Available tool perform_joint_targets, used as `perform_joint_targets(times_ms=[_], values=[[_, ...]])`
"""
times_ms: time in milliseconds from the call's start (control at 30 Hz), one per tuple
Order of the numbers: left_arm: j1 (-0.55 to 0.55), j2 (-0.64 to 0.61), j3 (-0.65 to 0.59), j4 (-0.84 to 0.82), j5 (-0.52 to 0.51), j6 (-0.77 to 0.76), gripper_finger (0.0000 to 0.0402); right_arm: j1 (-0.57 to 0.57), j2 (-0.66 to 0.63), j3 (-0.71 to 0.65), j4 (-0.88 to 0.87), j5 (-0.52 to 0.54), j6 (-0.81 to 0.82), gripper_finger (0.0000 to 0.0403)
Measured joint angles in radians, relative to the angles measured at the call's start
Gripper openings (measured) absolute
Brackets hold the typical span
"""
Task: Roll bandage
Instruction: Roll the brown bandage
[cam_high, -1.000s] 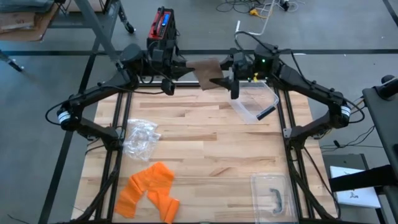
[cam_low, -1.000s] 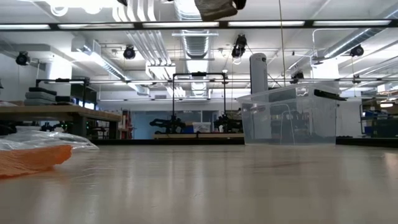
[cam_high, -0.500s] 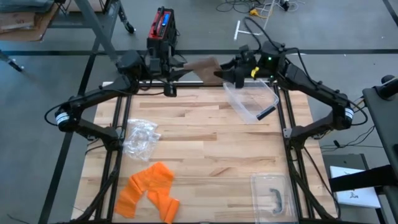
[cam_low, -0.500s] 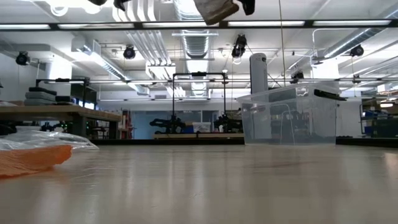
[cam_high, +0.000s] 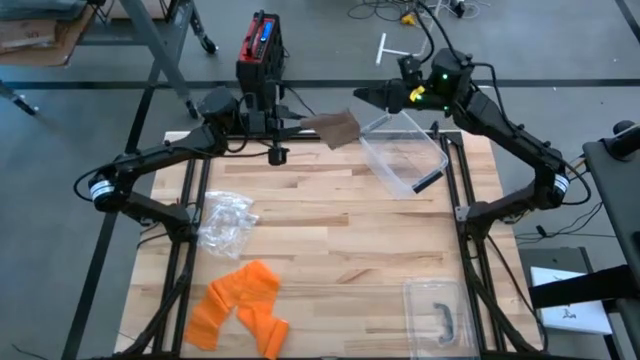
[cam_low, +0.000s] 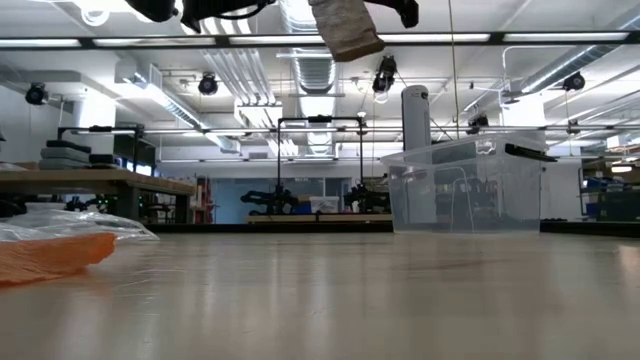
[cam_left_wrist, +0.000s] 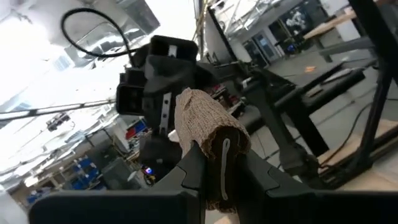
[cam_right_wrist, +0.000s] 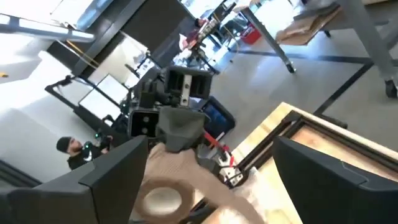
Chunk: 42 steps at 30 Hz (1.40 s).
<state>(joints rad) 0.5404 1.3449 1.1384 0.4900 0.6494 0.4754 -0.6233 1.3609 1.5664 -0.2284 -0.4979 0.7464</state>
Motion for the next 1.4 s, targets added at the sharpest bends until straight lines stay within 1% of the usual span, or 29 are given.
perform_joint_targets(times_ms=[67, 133, 233, 367, 467, 667, 933, 1200, 1400], values=[[-0.001, 0.0, -0.001, 0.0, 0.034, 0.019, 0.004, 0.001, 0.024, 0.009, -0.003, -0.01, -0.001, 0.0339], [-0.003, 0.0, -0.001, 0.005, 0.047, 0.023, 0.004, 0.001, 0.056, 0.019, -0.007, -0.048, 0.024, 0.0339], [-0.003, 0.0, -0.001, -0.009, 0.048, 0.045, 0.0041, 0.016, 0.094, 0.028, -0.008, -0.1, 0.074, 0.0339], [-0.003, 0.0, -0.001, -0.029, 0.016, 0.091, 0.0041, 0.042, 0.114, 0.04, 0.001, -0.112, 0.126, 0.0339], [-0.004, 0.0, -0.001, -0.032, -0.029, 0.108, 0.0041, 0.057, 0.114, 0.042, 0.003, -0.105, 0.167, 0.0339], [-0.003, 0.004, -0.001, -0.029, -0.043, 0.146, 0.0041, 0.069, 0.107, 0.042, 0.003, -0.084, 0.228, 0.0337], [-0.005, 0.029, 0.007, -0.027, -0.12, 0.192, 0.0041, 0.095, 0.108, 0.042, 0.005, -0.078, 0.274, 0.0312], [-0.005, 0.032, 0.009, -0.022, -0.129, 0.225, 0.0041, 0.111, 0.108, 0.042, 0.001, -0.051, 0.291, 0.0289], [-0.005, 0.033, 0.009, -0.03, -0.139, 0.281, 0.0045, 0.111, 0.108, 0.042, 0.003, -0.041, 0.303, 0.0279]])
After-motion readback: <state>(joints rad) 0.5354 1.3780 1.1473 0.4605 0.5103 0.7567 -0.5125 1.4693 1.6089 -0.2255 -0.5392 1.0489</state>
